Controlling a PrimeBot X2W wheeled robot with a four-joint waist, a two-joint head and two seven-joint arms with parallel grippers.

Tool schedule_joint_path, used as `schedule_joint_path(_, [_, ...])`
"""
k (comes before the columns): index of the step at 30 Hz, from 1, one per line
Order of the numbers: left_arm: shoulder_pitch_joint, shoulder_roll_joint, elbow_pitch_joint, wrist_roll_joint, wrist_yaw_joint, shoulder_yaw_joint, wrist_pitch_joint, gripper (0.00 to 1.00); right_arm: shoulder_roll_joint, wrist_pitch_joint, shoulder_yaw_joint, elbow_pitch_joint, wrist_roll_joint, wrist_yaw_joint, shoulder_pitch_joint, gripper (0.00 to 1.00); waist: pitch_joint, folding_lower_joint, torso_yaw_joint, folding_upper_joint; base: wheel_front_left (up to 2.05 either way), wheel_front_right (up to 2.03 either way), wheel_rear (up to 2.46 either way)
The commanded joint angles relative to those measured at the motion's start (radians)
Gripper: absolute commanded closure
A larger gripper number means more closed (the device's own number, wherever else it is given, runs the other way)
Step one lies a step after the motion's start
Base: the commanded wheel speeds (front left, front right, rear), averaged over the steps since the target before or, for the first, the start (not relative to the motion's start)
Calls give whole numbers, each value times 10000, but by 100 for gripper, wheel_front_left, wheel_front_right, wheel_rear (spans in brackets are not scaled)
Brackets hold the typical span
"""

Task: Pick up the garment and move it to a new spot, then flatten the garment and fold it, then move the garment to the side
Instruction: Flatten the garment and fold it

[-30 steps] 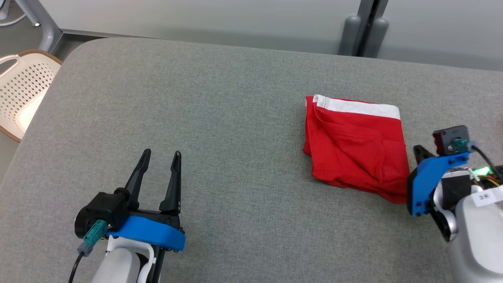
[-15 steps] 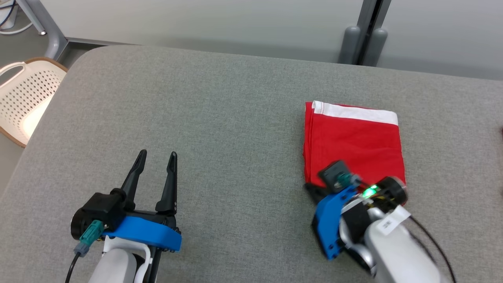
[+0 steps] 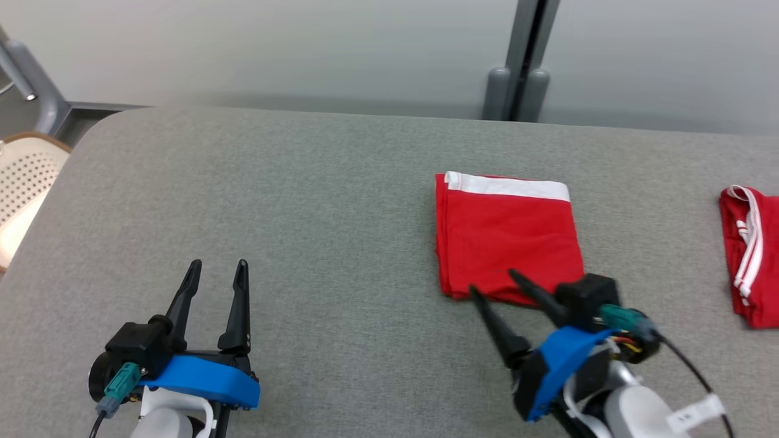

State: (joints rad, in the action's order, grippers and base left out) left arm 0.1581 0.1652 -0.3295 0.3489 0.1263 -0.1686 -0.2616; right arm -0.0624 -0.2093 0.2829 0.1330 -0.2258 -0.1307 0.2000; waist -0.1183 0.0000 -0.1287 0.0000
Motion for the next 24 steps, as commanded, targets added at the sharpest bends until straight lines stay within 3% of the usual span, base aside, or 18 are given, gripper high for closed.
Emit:
schedule_joint_path(1, [-83,62,-16,-43,-42,72,-40,0,39,198,-341,-233,138,-2,-296,0,105,0,228,0,0,0,0])
schedule_joint_path(7, [-324,138,17,24,-113,292,-40,0,121,1127,-2237,-1204,949,-3,-1109,0,316,0,727,0,0,0,0])
schedule_joint_path(12, [-549,159,-20,32,-142,422,-40,0,125,1575,-3415,-1269,839,-3,-1479,0,602,0,1027,0,0,0,0])
schedule_joint_path(19, [-780,226,-76,-44,-150,522,-40,0,124,1737,-4251,-1002,551,-3,-1644,0,853,0,1212,0,0,0,0])
schedule_joint_path(24, [-920,266,-201,16,-121,610,-40,0,124,1719,-4146,-642,628,-3,-1655,0,959,0,1230,0,0,0,0])
